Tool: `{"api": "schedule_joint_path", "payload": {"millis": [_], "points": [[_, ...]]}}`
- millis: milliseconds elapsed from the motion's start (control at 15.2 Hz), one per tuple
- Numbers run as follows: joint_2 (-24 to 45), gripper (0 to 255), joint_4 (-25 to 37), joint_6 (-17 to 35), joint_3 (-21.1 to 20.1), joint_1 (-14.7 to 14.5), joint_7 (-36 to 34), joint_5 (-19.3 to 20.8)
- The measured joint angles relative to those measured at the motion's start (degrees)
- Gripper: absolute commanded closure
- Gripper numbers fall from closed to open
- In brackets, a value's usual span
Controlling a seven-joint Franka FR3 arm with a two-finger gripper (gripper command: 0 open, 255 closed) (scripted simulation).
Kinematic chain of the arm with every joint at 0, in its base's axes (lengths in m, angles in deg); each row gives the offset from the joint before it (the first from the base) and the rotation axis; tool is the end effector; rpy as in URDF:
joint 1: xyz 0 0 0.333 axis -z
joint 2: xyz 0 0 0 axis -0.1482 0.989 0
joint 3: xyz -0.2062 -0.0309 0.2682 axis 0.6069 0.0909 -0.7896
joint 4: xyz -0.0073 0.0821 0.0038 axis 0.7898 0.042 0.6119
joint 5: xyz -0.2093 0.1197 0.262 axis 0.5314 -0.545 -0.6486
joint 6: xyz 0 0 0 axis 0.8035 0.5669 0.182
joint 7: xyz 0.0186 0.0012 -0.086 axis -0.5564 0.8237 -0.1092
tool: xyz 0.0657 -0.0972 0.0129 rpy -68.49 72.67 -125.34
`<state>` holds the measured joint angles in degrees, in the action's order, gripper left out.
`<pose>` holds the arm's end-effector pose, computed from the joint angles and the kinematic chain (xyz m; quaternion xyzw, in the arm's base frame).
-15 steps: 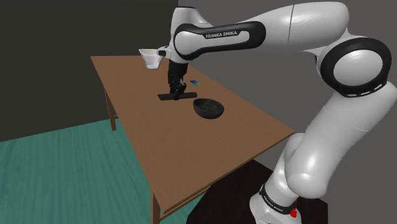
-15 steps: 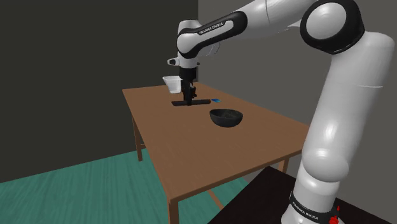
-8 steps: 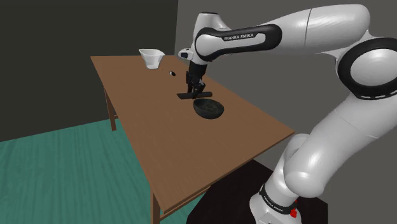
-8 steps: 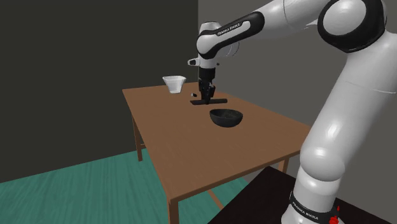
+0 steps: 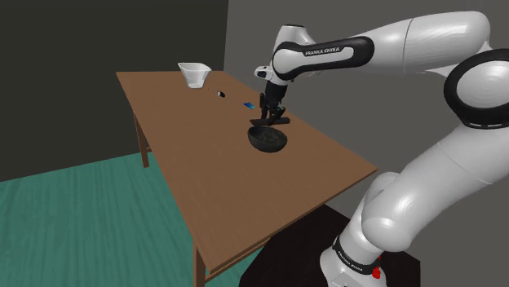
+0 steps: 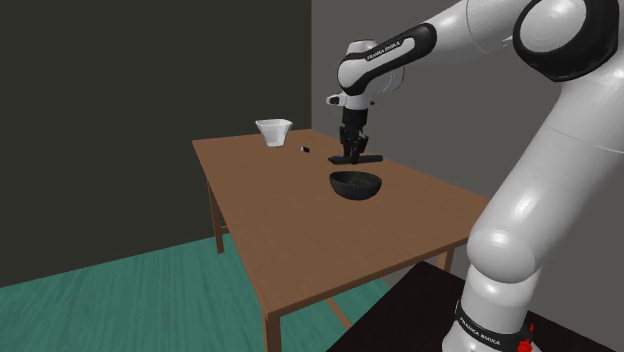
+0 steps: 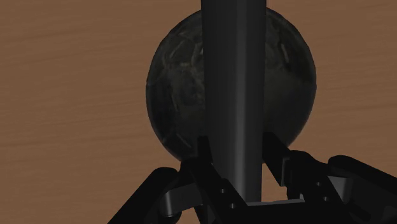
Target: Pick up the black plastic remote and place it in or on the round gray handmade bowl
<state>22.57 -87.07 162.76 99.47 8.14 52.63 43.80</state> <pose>0.4281 -0.1162 0.5275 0.8290 0.5578 0.0270 0.0307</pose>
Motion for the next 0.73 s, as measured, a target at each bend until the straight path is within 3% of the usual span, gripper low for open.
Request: {"api": "schedule_joint_path", "payload": {"millis": [726], "points": [[1.71, 255, -5.84, 7.51, 0.73, 0.24, 0.67, -0.07]]}}
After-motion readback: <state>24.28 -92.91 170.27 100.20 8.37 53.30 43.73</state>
